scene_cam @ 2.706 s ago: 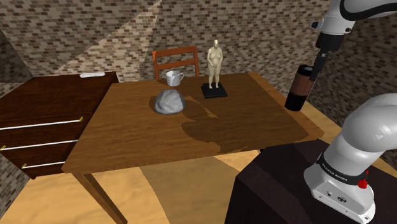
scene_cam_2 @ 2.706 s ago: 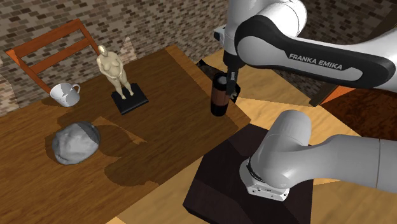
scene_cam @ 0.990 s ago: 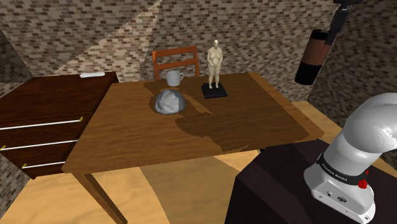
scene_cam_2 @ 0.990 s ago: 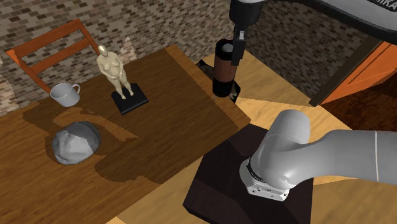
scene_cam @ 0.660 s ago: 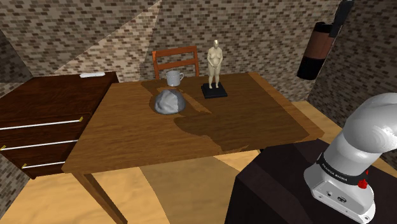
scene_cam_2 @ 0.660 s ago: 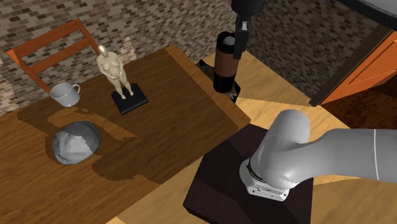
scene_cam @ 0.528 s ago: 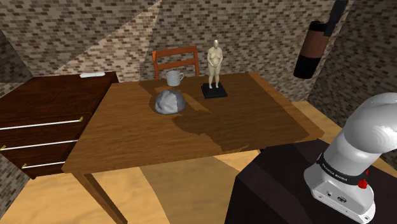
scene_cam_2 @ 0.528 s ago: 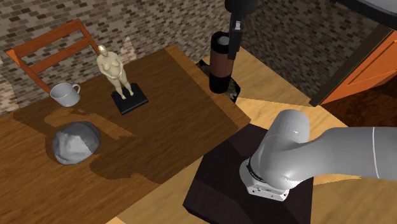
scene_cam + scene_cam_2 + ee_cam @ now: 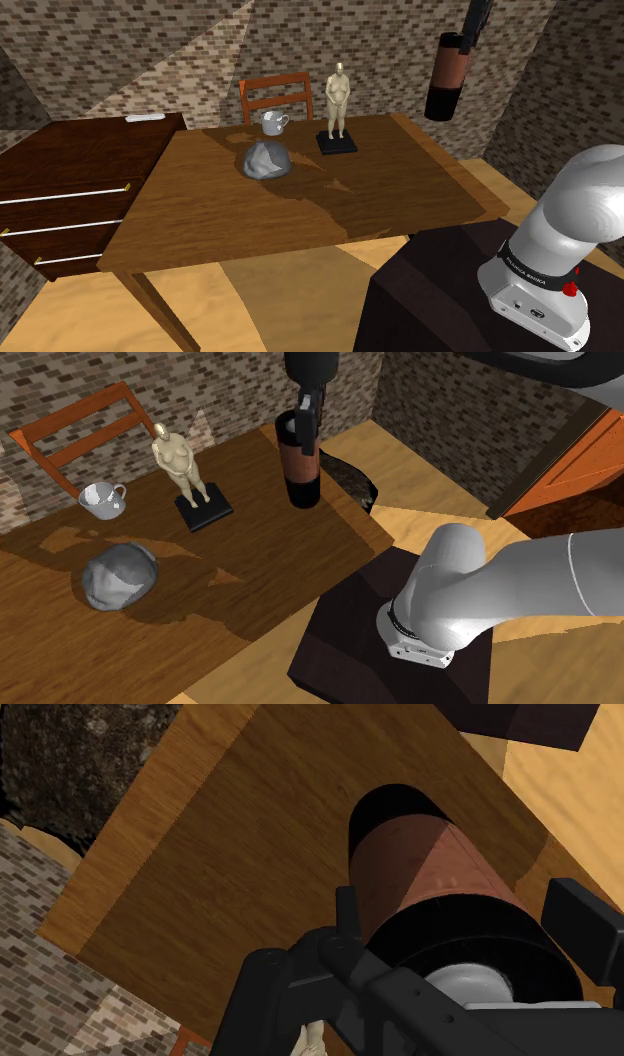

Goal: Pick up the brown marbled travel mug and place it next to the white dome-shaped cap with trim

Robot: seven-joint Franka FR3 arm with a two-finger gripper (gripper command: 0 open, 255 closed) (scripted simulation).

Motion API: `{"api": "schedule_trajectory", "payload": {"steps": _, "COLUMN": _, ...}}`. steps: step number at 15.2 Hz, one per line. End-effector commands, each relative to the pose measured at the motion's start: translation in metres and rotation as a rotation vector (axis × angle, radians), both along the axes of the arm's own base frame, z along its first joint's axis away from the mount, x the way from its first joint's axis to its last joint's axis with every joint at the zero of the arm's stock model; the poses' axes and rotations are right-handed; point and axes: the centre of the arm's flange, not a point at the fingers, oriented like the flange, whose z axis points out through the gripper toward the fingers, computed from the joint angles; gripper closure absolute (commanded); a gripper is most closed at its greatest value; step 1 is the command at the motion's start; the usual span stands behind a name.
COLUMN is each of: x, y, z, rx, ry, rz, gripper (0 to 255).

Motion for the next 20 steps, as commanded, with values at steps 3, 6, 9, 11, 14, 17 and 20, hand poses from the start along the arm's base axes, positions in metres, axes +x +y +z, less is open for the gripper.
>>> {"api": "schedule_trajectory", "payload": {"steps": 3, "x": 0.041, "y": 0.033, "z": 0.000, "rx": 0.001, "ry": -0.002, "rz": -0.001, "gripper": 255}}
{"api": "schedule_trajectory", "payload": {"steps": 6, "x": 0.071, "y": 0.058, "z": 0.000, "rx": 0.001, "ry": -0.002, "rz": -0.001, "gripper": 255}}
{"api": "schedule_trajectory", "payload": {"steps": 9, "x": 0.102, "y": 0.083, "z": 0.000, "rx": 0.001, "ry": -0.002, "rz": -0.001, "gripper": 255}}
{"api": "schedule_trajectory", "payload": {"steps": 11, "x": 0.122, "y": 0.100, "z": 0.000, "rx": 0.001, "ry": -0.002, "rz": -0.001, "gripper": 255}}
{"api": "schedule_trajectory", "payload": {"steps": 14, "x": 0.153, "y": 0.125, "z": 0.000, "rx": 0.001, "ry": -0.002, "rz": -0.001, "gripper": 255}}
{"api": "schedule_trajectory", "payload": {"steps": 17, "x": 0.183, "y": 0.150, "z": 0.000, "rx": 0.001, "ry": -0.002, "rz": -0.001, "gripper": 255}}
{"api": "schedule_trajectory", "payload": {"steps": 20, "x": 0.214, "y": 0.175, "z": 0.000, "rx": 0.001, "ry": -0.002, "rz": -0.001, "gripper": 255}}
